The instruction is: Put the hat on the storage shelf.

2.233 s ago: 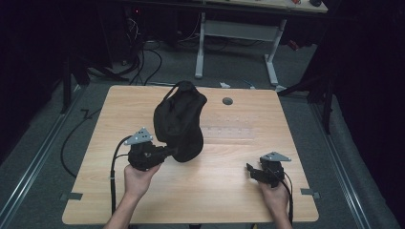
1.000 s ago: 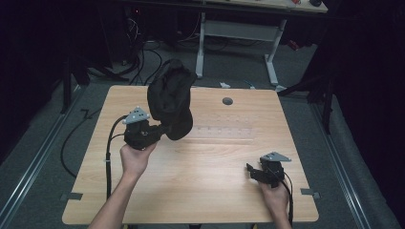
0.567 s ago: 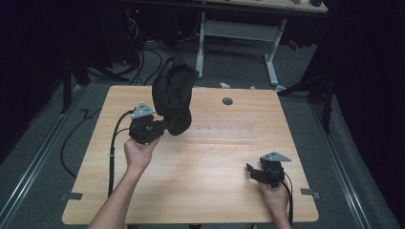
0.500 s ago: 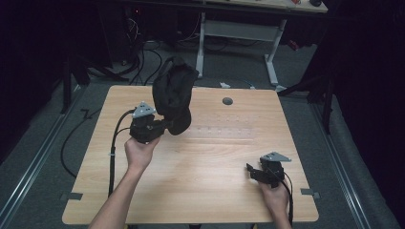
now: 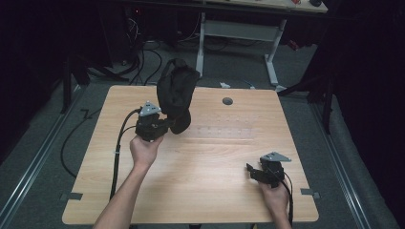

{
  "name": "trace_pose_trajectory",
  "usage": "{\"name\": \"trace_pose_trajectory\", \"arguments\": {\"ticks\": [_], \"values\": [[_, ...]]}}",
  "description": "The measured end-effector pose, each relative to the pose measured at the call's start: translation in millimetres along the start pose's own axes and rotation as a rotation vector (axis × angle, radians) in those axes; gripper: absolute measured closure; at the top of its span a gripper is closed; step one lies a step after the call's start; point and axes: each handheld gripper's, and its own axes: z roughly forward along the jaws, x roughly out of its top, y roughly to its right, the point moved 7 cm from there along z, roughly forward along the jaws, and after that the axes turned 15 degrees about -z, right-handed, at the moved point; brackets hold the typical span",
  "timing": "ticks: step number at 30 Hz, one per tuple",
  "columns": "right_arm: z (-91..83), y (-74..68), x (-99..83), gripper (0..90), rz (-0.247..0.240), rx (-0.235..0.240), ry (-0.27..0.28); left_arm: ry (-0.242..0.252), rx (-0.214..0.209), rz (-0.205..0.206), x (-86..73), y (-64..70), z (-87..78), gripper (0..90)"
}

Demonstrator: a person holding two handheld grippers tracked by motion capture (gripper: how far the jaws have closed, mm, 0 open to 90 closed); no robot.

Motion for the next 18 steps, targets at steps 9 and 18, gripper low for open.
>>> {"name": "trace_pose_trajectory", "arguments": {"ticks": [9, 18], "values": [[0.0, 0.0, 0.0, 35.4, 0.000, 0.000, 0.000, -0.005, 0.013, -0.002, -4.1, -4.2, 6.7, 86.0], [0.0, 0.0, 0.0, 35.4, 0.000, 0.000, 0.000, -0.001, 0.022, -0.012, -7.7, -7.7, 10.5, 85.9]]}}
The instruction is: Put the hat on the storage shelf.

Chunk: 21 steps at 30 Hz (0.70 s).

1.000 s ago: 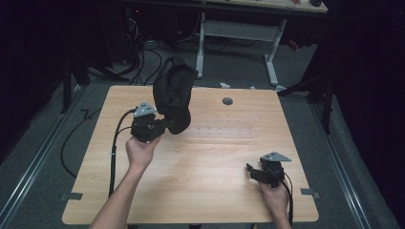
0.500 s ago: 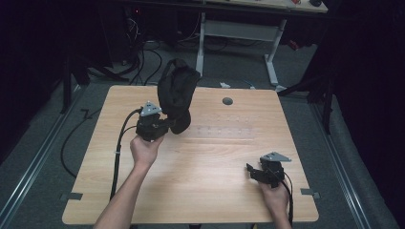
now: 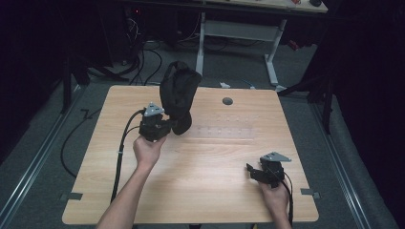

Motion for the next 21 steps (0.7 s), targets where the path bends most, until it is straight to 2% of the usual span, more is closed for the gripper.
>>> {"name": "trace_pose_trajectory", "arguments": {"ticks": [5, 10, 21], "values": [[0.0, 0.0, 0.0, 35.4, 0.000, 0.000, 0.000, -0.005, 0.008, 0.003, -4.0, -2.0, 1.5, 85.8], [0.1, 0.0, 0.0, 35.4, 0.000, 0.000, 0.001, -0.032, 0.033, 0.022, -16.9, -8.1, 7.3, 85.8], [0.0, -0.1, -0.1, 35.4, 0.000, 0.000, 0.001, -0.060, 0.043, -0.015, -24.9, -18.0, 6.4, 83.7]]}}
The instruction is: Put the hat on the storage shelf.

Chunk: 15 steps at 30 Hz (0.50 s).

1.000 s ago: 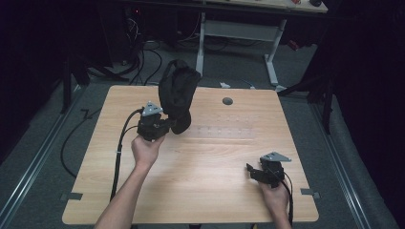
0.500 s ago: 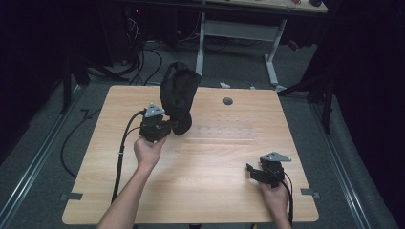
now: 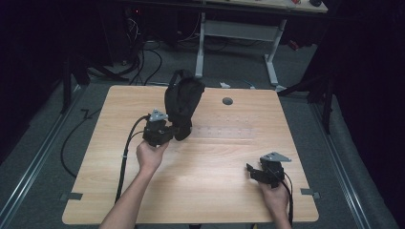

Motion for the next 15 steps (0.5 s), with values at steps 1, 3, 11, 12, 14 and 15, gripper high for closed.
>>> {"name": "trace_pose_trajectory", "arguments": {"ticks": [1, 3, 11, 12, 14, 15], "values": [[0.0, 0.0, 0.0, 35.4, 0.000, 0.000, 0.000, -0.003, 0.006, 0.002, -1.0, -1.1, 0.0, 83.0], [0.0, 0.0, 0.0, 35.4, 0.000, 0.000, 0.000, -0.010, 0.009, 0.001, -2.8, -2.9, -0.5, 80.8], [0.0, 0.0, 0.0, 35.4, 0.000, 0.000, 0.000, -0.009, 0.010, -0.010, -0.3, -3.5, -6.9, 61.7], [0.0, 0.2, 0.0, 35.4, -0.002, -0.001, 0.000, -0.008, 0.010, -0.010, 0.6, -3.4, -8.0, 59.5], [0.0, 0.0, 0.0, 35.4, 0.000, 0.000, 0.000, -0.009, 0.010, -0.012, 2.0, -3.0, -10.1, 55.7], [0.0, 0.0, 0.0, 35.4, 0.000, 0.000, 0.000, -0.009, 0.011, -0.012, 2.5, -2.8, -11.2, 53.9]]}}
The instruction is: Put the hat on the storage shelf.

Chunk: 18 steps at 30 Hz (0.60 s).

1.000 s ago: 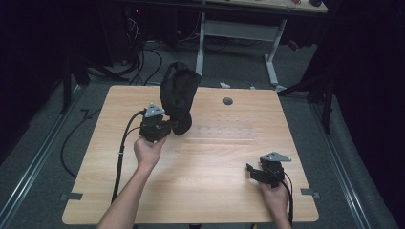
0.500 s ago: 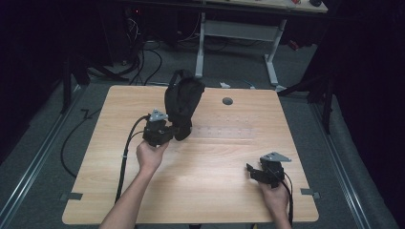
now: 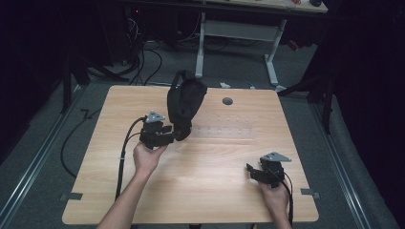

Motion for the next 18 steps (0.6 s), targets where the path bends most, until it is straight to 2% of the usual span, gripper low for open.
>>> {"name": "trace_pose_trajectory", "arguments": {"ticks": [7, 11, 18], "values": [[0.0, -0.1, 0.0, 35.4, 0.001, 0.000, 0.000, -0.006, -0.003, 0.001, 1.6, 2.6, -6.5, 46.4], [0.0, -0.1, 0.0, 35.4, 0.000, 0.000, 0.000, -0.009, 0.002, 0.010, 2.3, 1.8, -9.6, 44.6], [0.1, 0.4, 0.0, 35.4, -0.004, 0.000, 0.001, 0.002, -0.003, -0.005, 6.5, 2.3, -19.1, 43.5]]}}
